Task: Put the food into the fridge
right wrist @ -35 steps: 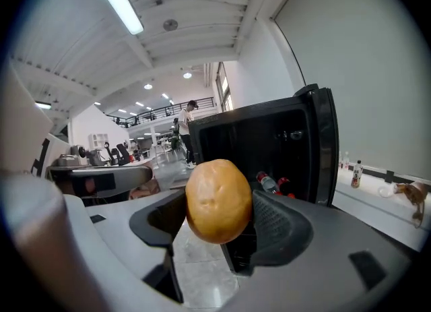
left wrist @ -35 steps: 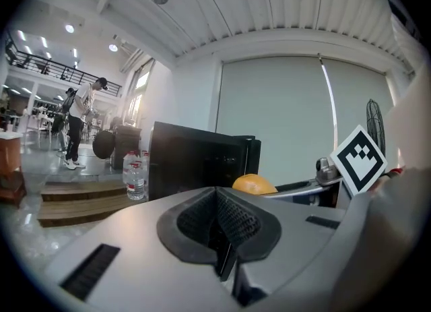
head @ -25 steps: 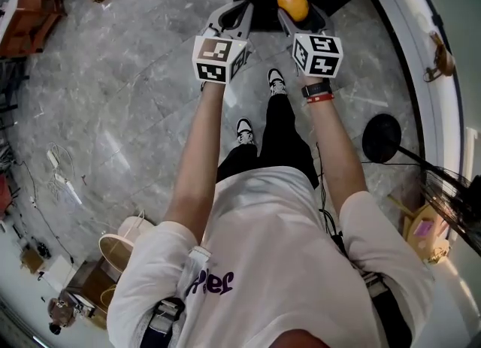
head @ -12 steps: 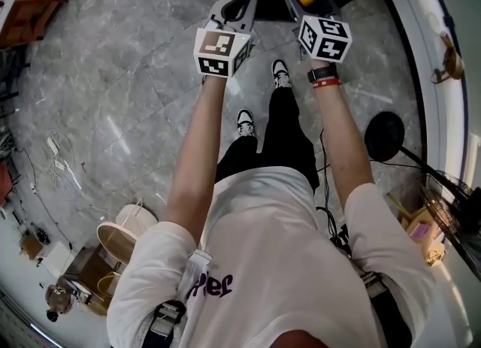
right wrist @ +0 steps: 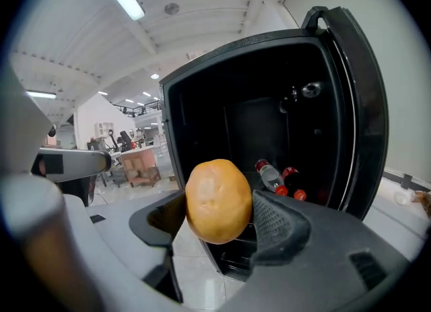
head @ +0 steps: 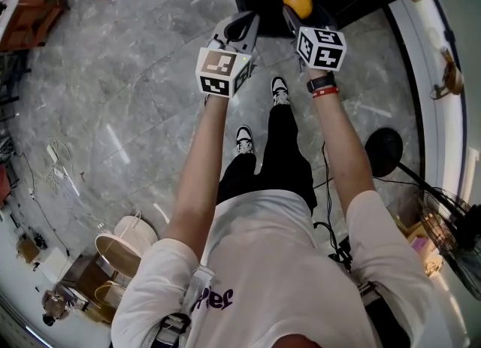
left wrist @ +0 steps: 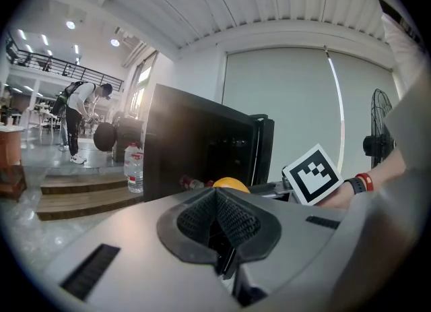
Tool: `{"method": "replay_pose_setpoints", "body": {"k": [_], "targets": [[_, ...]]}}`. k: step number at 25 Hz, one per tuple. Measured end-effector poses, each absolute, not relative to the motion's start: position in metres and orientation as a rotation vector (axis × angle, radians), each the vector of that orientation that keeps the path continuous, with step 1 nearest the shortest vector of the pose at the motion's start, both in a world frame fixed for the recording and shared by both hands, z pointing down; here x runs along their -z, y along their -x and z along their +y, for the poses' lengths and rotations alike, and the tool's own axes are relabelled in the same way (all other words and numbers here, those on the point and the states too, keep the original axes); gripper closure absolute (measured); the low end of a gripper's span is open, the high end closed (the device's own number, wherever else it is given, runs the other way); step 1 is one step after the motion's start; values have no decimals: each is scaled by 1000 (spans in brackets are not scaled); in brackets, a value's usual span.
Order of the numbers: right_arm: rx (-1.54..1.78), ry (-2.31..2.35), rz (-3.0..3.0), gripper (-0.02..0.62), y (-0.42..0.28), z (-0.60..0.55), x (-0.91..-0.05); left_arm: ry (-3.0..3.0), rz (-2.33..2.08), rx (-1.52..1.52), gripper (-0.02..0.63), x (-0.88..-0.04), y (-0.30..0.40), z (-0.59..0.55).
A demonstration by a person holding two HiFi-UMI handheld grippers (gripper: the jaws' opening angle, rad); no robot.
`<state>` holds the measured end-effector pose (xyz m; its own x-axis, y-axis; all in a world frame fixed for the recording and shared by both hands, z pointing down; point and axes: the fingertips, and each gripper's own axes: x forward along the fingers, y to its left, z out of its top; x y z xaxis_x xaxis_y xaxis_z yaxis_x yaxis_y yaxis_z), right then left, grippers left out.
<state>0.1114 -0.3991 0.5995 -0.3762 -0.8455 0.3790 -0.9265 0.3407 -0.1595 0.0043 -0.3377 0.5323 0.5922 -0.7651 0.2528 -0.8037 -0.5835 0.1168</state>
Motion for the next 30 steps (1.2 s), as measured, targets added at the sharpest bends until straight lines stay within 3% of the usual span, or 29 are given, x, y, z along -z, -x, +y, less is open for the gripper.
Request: {"method": "replay_pose_setpoints", "body": {"k": [30], "targets": [[-575,-1510,-2302,276,-72,-499,-670,-2584,-1261,-240,588,-560,24,-397]]}}
